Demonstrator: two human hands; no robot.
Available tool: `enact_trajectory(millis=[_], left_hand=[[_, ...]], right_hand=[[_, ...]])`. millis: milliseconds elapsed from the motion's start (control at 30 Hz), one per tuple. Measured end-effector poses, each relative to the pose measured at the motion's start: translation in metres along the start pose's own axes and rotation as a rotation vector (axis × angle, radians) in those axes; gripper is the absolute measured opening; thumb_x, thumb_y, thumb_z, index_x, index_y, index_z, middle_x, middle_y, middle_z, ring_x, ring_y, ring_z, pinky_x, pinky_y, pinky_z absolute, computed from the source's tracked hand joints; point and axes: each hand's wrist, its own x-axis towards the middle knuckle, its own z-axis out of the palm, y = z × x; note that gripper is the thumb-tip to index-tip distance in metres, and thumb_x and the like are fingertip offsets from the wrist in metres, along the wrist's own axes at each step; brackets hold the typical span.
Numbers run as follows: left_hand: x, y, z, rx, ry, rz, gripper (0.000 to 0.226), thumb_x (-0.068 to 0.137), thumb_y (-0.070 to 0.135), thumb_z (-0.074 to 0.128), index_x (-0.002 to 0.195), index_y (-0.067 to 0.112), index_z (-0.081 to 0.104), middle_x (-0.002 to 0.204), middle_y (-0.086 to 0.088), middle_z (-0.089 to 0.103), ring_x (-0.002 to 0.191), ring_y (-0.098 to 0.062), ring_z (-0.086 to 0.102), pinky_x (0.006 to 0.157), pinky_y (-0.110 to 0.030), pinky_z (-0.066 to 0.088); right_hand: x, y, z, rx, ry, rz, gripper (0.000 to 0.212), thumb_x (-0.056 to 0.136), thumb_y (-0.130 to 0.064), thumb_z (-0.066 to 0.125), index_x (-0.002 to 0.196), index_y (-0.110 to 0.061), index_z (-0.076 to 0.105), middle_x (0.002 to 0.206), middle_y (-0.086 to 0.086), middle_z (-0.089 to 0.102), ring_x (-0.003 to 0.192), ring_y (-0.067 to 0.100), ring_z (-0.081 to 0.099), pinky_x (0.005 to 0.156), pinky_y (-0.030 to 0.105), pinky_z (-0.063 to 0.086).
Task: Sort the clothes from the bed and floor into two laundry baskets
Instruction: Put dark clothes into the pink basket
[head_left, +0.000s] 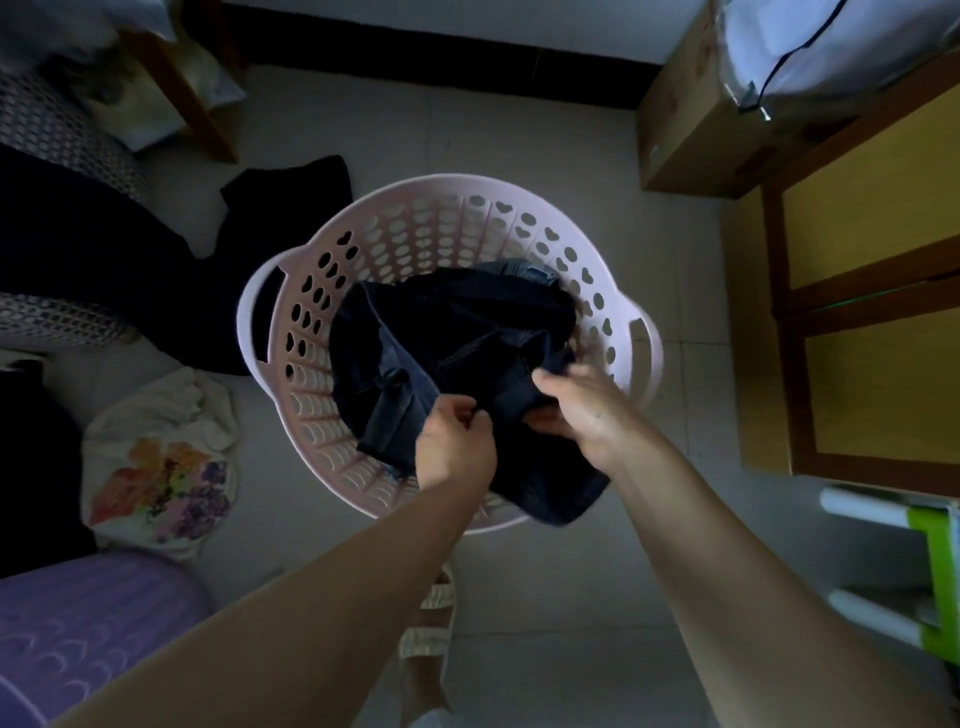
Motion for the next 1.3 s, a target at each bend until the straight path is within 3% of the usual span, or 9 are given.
enact_trajectory(millis=[100, 233, 333, 433, 533, 667, 933, 1167, 1300], left_hand=[[0.015, 0.012, -0.02, -0.011, 0.141, 0.077, 0.037, 0.094, 0.026, 0.051, 0.13, 0.017, 0.048, 0.131, -0.006, 0.055, 0.121, -0.027, 0.052, 0.103, -0.042, 0.041], [0.033, 0.003, -0.044, 0.067, 0.14, 0.113, 0.046, 0.091, 0.015, 0.052, 0.136, 0.019, 0.043, 0.139, -0.003, 0.048, 0.126, -0.027, 0.048, 0.105, -0.045, 0.039], [0.044, -0.009, -0.053, 0.164, 0.065, 0.204, 0.051, 0.089, 0.01, 0.049, 0.139, 0.023, 0.041, 0.143, -0.001, 0.046, 0.13, -0.025, 0.044, 0.107, -0.045, 0.036], [0.063, -0.023, -0.053, 0.44, -0.091, 0.35, 0.062, 0.089, 0.008, 0.045, 0.145, 0.03, 0.031, 0.151, 0.007, 0.035, 0.139, -0.019, 0.032, 0.113, -0.041, 0.028], [0.085, -0.029, -0.044, 0.648, -0.234, 0.404, 0.072, 0.089, 0.005, 0.047, 0.149, 0.032, 0.021, 0.159, 0.011, 0.015, 0.147, -0.015, 0.013, 0.117, -0.042, 0.019], [0.121, -0.044, -0.026, 0.812, -0.363, 0.267, 0.071, 0.092, 0.011, 0.051, 0.151, 0.027, 0.016, 0.16, 0.009, 0.004, 0.148, -0.018, 0.007, 0.117, -0.044, 0.019], [0.19, -0.093, 0.008, 0.902, -0.532, 0.074, 0.052, 0.091, 0.018, 0.05, 0.14, 0.013, 0.035, 0.14, -0.011, 0.044, 0.127, -0.031, 0.045, 0.107, -0.044, 0.039], [0.201, -0.114, 0.021, 0.86, -0.579, -0.025, 0.072, 0.091, 0.012, 0.055, 0.148, 0.003, 0.012, 0.14, -0.018, 0.043, 0.128, -0.033, 0.045, 0.109, -0.041, 0.038], [0.179, -0.108, 0.012, 0.799, -0.547, -0.008, 0.068, 0.088, 0.016, 0.054, 0.145, 0.013, 0.019, 0.135, -0.013, 0.046, 0.123, -0.032, 0.048, 0.105, -0.044, 0.042]], right_hand=[[0.006, -0.023, 0.022, -0.033, -0.065, -0.14, 0.048, 0.094, -0.005, 0.05, 0.138, -0.017, 0.037, 0.133, 0.006, 0.051, 0.12, 0.021, 0.051, 0.102, 0.036, 0.041], [0.021, -0.013, 0.048, -0.601, -0.128, -0.189, 0.071, 0.091, -0.013, 0.059, 0.149, -0.028, 0.021, 0.154, 0.006, 0.027, 0.137, 0.025, 0.036, 0.099, 0.029, 0.037], [0.048, 0.01, 0.065, -1.032, -0.17, -0.207, 0.079, 0.092, -0.024, 0.059, 0.151, -0.034, 0.008, 0.16, 0.003, -0.007, 0.147, 0.029, 0.01, 0.114, 0.041, 0.028], [0.079, 0.024, 0.088, -1.149, -0.201, -0.155, 0.078, 0.095, -0.027, 0.052, 0.15, -0.04, -0.001, 0.158, 0.004, -0.021, 0.147, 0.034, -0.004, 0.116, 0.053, 0.02], [0.099, 0.038, 0.106, -1.16, -0.216, -0.131, 0.08, 0.096, -0.028, 0.05, 0.149, -0.039, -0.009, 0.158, 0.002, -0.022, 0.147, 0.033, -0.012, 0.117, 0.056, 0.014], [0.124, 0.062, 0.113, -1.247, -0.231, -0.106, 0.089, 0.09, -0.033, 0.057, 0.149, -0.038, -0.009, 0.159, -0.001, -0.016, 0.147, 0.028, -0.01, 0.113, 0.062, 0.008], [0.186, 0.124, 0.125, -1.391, -0.284, -0.072, 0.081, 0.085, -0.039, 0.061, 0.148, -0.037, 0.011, 0.158, 0.002, 0.009, 0.146, 0.031, 0.007, 0.111, 0.066, 0.006], [0.215, 0.134, 0.131, -1.462, -0.375, 0.013, 0.079, 0.088, -0.041, 0.052, 0.15, -0.035, 0.003, 0.16, 0.006, 0.007, 0.145, 0.034, 0.01, 0.114, 0.061, 0.015], [0.192, 0.116, 0.128, -1.349, -0.315, 0.037, 0.076, 0.09, -0.037, 0.052, 0.15, -0.036, 0.006, 0.157, 0.005, 0.016, 0.143, 0.032, 0.019, 0.114, 0.057, 0.019]])
